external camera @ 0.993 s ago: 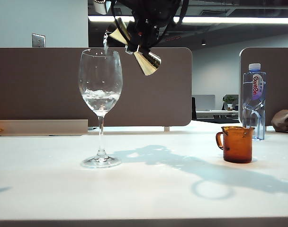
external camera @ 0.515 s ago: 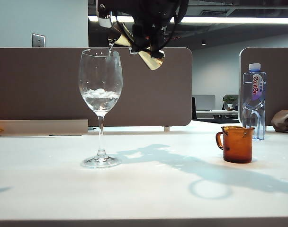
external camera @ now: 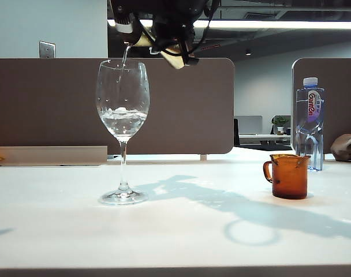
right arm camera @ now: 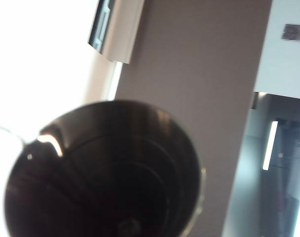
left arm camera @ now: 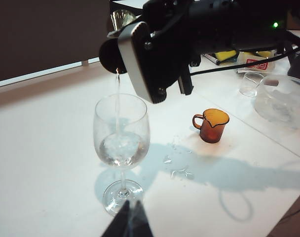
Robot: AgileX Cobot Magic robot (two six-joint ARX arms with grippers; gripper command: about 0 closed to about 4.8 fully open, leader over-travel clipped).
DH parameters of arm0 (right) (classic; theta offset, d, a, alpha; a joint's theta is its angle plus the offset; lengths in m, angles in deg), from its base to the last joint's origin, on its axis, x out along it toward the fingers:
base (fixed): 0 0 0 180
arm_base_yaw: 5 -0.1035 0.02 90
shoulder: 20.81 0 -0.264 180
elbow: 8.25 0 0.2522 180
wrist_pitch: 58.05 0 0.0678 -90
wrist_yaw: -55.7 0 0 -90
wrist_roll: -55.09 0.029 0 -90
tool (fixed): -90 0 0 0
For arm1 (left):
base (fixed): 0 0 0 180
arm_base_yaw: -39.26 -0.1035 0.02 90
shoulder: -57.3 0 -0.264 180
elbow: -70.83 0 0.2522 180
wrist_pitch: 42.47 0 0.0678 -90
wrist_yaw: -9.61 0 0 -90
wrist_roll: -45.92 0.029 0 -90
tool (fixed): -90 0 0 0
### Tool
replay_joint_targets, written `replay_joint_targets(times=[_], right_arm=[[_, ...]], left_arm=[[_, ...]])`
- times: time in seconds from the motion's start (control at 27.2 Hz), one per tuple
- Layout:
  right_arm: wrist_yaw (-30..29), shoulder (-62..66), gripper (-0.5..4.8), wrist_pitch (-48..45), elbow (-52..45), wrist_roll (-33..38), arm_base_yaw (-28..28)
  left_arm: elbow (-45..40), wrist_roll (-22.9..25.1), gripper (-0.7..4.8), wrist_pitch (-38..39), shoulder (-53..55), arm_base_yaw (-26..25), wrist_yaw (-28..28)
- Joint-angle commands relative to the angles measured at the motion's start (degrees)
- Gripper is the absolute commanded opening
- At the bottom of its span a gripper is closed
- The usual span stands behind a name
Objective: Pick up the small amber measuring cup and pour the water in it into the jigger, then pick up the jigger and pour the water in it into the wine glass.
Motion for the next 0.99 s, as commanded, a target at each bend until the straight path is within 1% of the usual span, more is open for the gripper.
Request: replay_joint_targets(times=[0.04,0.11,0.22,0.33,0.37,0.4,0.48,0.52,0.63,0.66,0.74,0.81,0.88,0.99], right_arm=[[0.0,-0.5,-0.05,-3.5,0.4,-6.6,-0.4],[0.0,-0.6,-0.04,-5.1,0.4,-8.0,-0.4],[0.2,-0.8,-0.05,-8.0,0.4,-8.0,-0.8],[0.2,-0.8,-0.04,-8.9,0.4,-7.8,-1.1],[0.7,-0.8,-0.04,-8.6,0.4,-7.0,-1.1],[1.9,-0.8,-0.04,-8.2,0.4,-4.4,-1.1],[5.0,-0.8,-0.04,-7.8,0.3,5.5,-1.1],[6.5,-0.8,-0.04,-7.7,0.2,9.3,-1.0],[11.1,-1.2,-0.04,-8.0,-0.6,18.4,-0.5],[11.2,-1.5,-0.04,-8.1,-1.1,20.8,-0.2],[9.8,-2.9,-0.04,-8.6,-3.5,30.6,0.9],[8.6,-4.6,-0.04,-9.4,-6.5,38.9,1.7],[8.2,-6.7,-0.04,-12.2,-11.2,50.0,3.1],[4.6,-8.5,-0.04,-17.6,-17.8,62.1,4.8]], left_arm=[[0.2,0.2,-0.02,-0.7,0.0,0.0,0.2],[0.2,0.1,-0.02,-0.7,0.0,0.0,0.2],[0.2,0.1,-0.01,-0.7,0.0,0.0,0.1],[0.2,0.1,-0.02,-0.7,0.0,0.0,0.2],[0.2,0.1,-0.02,-0.7,0.0,0.0,0.2],[0.2,0.1,-0.02,-0.7,0.0,0.0,0.2],[0.2,0.1,-0.02,-0.7,0.0,0.0,0.1],[0.2,0.1,-0.02,-0.7,0.0,0.0,0.1],[0.2,0.1,-0.01,-0.7,0.0,0.0,0.2],[0.2,0.1,-0.02,-0.7,0.0,0.0,0.2],[0.2,0.2,-0.02,-0.7,0.0,0.0,0.1],[0.2,0.2,-0.02,-0.7,0.0,0.0,0.1],[0.2,0.1,-0.01,-0.7,0.0,0.0,0.2],[0.2,0.1,-0.02,-0.7,0.0,0.0,0.1]])
